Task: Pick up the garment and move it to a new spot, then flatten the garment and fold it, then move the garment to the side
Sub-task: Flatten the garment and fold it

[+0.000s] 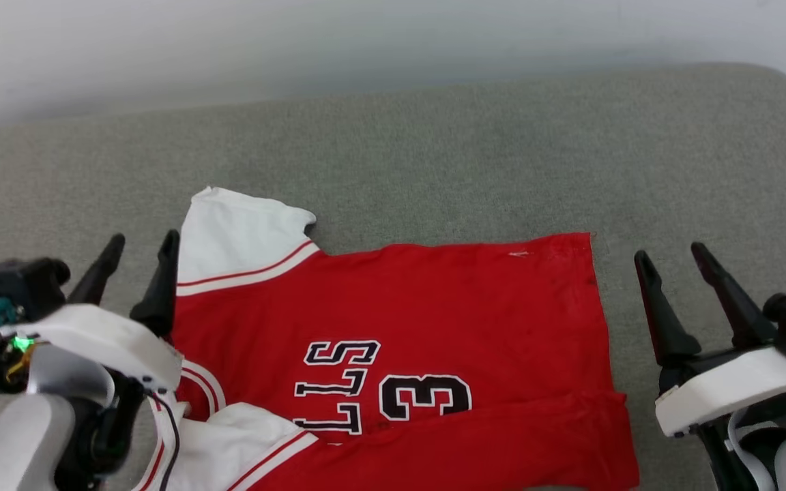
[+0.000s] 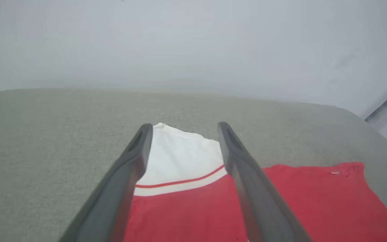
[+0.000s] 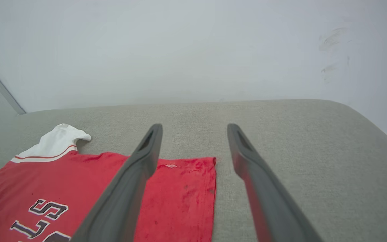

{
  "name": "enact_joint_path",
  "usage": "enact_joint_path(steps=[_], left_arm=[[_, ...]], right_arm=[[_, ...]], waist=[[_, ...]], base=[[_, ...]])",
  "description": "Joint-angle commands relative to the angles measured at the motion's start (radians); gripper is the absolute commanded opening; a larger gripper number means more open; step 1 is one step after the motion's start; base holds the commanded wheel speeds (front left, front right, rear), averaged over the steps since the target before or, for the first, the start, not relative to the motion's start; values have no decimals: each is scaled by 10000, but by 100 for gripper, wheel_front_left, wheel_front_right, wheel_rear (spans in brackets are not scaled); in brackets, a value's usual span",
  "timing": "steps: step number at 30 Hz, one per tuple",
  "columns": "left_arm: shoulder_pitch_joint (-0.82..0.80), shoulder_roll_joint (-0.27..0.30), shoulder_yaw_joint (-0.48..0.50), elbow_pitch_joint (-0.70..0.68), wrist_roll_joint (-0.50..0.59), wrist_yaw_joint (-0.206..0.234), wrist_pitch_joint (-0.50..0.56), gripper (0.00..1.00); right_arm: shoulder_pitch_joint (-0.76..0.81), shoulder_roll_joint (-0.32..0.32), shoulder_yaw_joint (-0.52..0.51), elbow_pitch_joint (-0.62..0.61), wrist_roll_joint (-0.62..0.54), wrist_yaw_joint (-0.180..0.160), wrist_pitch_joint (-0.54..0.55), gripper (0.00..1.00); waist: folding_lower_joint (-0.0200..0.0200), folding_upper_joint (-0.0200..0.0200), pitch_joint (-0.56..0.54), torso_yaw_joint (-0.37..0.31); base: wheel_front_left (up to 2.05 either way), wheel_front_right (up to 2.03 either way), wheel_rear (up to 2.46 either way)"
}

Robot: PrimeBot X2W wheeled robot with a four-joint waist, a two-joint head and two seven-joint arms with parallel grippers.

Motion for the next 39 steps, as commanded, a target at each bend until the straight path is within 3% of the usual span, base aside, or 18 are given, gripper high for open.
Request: enact_joint_path(steps=[1, 4, 8, 14, 21, 27, 33, 35, 36, 39], left_arm=[[-458, -49, 53, 231, 5, -126, -66, 100], [-1422, 28, 78, 979, -105, -510, 164, 100], [-2798, 311, 135, 2126, -567, -1333, 878, 100], [-4482, 1060, -156, 3641, -1262, -2243, 3174, 100], [-5800, 2042, -521, 4791, -1870, -2311, 6382, 100], [-6260, 2379, -727, 5245, -2049, -2331, 7639, 100], [-6104, 2209, -1087, 5745, -2378, -2299, 8691, 100], [-6000, 2025, -1130, 5919, -2590, -2311, 8935, 27], [-5954, 1932, -1156, 5962, -2619, -2276, 8989, 0], [-5896, 1755, -1139, 6059, -2707, -2289, 8869, 0]], right_arm=[[-269, 97, -11, -156, -101, 0, -68, 100], [-614, 215, 8, -350, -240, -2, -90, 100], [-980, 353, 132, -432, -345, 0, -115, 100], [-1194, 549, 286, -223, -306, 0, -237, 100], [-1273, 694, 554, 124, -105, -2, -514, 100], [-1277, 750, 675, 464, 104, 0, -787, 100], [-1368, 758, 709, 717, 394, -2, -921, 100], [-1410, 755, 733, 785, 461, 0, -909, 100], [-1423, 756, 742, 810, 492, 0, -909, 100], [-1463, 754, 706, 823, 560, -2, -875, 100]], waist=[[-1, 0, 649, -273], [-1, 0, 1166, -474], [-1, 0, 1701, -763], [-1, 0, 2185, -1223], [-1, 0, 2728, -1831], [-1, 0, 3173, -2171], [-1, 0, 3453, -2359], [-1, 0, 3503, -2396], [-1, 0, 3521, -2406], [-1, 0, 3548, -2425]], base=[[0, 0, 0], [0, 0, 0], [0, 0, 0], [0, 0, 0], [0, 0, 0], [0, 0, 0], [0, 0, 0], [0, 0, 0], [0, 0, 0], [0, 0, 0]])
